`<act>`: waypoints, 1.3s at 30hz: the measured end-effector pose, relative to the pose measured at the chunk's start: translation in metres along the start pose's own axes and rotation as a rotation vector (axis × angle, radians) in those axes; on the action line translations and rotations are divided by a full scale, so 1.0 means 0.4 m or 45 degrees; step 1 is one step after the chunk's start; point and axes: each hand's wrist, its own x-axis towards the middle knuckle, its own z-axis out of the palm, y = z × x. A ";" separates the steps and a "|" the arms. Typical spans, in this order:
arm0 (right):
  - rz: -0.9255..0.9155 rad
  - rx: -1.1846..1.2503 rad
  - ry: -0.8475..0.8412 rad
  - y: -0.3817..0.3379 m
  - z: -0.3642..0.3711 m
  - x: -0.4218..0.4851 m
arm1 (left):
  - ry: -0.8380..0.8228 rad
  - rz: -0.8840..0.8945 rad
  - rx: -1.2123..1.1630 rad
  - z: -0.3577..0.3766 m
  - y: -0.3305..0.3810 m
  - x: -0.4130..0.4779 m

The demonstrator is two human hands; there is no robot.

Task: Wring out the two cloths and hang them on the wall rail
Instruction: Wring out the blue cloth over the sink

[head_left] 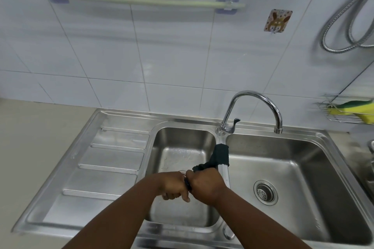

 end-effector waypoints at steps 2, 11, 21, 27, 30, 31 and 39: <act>-0.007 -0.006 -0.018 -0.002 0.004 0.002 | -0.041 0.022 -0.073 0.001 -0.009 -0.003; 0.096 0.253 -0.102 -0.008 -0.005 -0.002 | 0.439 0.171 0.470 0.054 -0.031 0.025; 0.893 2.065 -1.023 0.040 -0.056 -0.024 | 1.119 0.809 0.951 0.100 -0.094 0.059; 0.750 2.024 -1.100 0.002 -0.075 -0.017 | 1.165 0.793 1.280 0.061 -0.086 0.034; 0.784 1.620 -0.866 -0.021 -0.072 -0.006 | 1.111 0.637 1.396 0.046 -0.076 0.038; 0.745 1.460 -0.798 -0.027 -0.071 -0.001 | 1.090 0.569 1.408 0.049 -0.064 0.031; 0.323 0.402 -0.322 -0.060 -0.015 -0.012 | 0.626 0.189 1.106 0.070 -0.017 0.006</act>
